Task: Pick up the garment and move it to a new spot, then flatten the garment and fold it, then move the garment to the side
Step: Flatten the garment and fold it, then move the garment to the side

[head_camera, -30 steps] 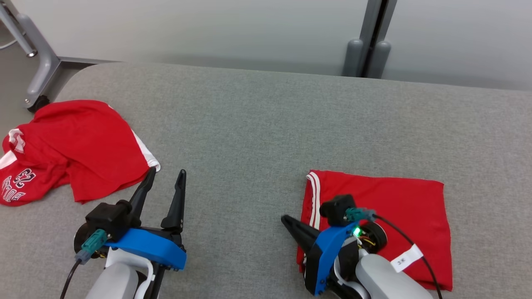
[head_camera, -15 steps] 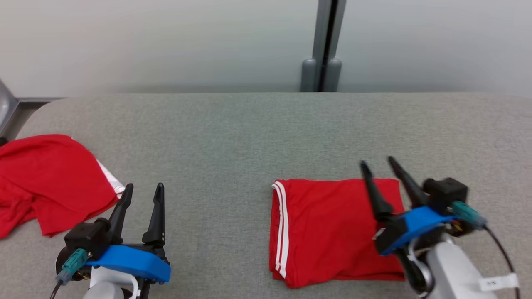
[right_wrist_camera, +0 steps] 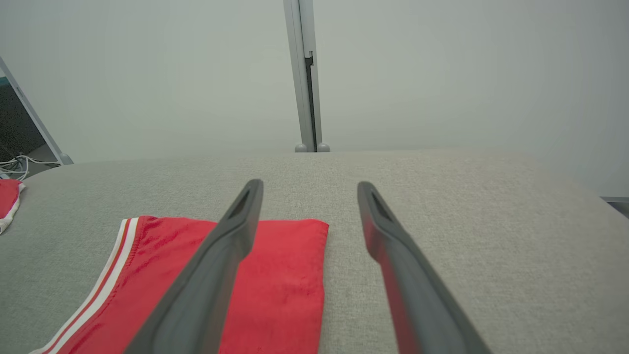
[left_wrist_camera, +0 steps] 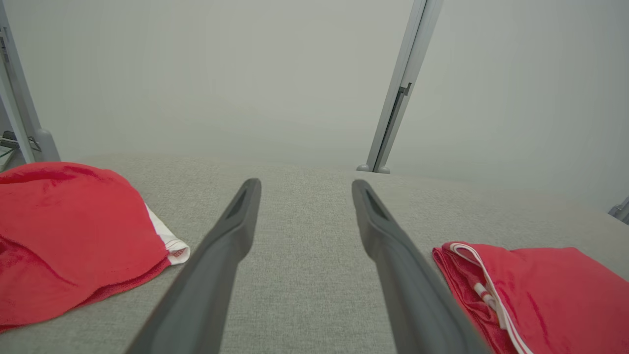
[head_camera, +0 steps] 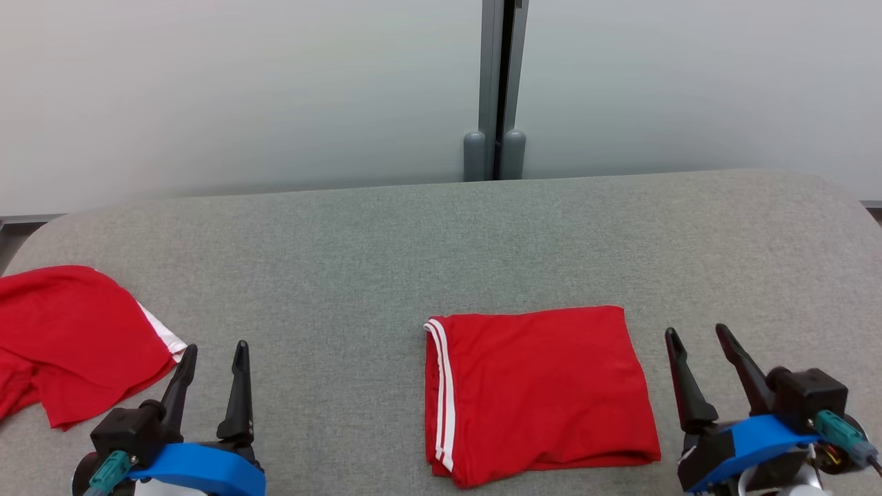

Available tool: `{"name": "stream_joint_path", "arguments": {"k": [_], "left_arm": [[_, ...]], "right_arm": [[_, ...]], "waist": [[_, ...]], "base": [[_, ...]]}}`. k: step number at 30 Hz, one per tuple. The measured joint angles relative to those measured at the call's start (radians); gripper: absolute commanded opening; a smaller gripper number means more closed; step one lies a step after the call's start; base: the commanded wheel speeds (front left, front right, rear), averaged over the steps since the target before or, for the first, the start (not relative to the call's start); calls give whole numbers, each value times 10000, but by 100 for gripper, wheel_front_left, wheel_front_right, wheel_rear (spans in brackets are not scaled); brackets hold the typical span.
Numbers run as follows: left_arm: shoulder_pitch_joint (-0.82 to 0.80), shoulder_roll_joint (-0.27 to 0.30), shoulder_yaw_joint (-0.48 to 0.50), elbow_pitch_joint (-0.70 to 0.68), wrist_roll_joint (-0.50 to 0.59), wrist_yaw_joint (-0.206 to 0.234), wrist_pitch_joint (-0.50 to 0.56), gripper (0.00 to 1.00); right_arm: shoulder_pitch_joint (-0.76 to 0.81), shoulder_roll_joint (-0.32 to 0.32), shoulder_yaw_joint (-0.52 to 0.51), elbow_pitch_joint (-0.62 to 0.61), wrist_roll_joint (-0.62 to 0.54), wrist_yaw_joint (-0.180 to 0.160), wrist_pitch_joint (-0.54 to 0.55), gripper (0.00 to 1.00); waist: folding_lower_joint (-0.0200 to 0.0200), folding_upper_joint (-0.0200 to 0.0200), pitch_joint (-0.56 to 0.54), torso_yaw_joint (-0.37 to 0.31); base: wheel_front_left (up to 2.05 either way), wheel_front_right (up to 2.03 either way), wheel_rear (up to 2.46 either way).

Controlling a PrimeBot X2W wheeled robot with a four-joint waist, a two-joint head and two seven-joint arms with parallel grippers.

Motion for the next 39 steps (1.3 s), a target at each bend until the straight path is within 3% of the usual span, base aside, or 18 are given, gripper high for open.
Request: {"name": "stream_joint_path", "arguments": {"k": [9,30,39], "left_arm": [[344,-92,245,140,290,88,0,100],[336,-96,188,464,328,73,0,100],[80,58,198,240,316,98,17,100]], "right_arm": [[716,29,-337,-376,-125,0,-86,100],[775,84,-420,-385,117,0,291,100],[-709,102,-169,-59,48,0,2290,100]], "waist": [[0,0,-208,-27],[0,0,-202,55],[2,0,249,-48]], "base": [[0,0,0],[0,0,0],[0,0,0]]}}
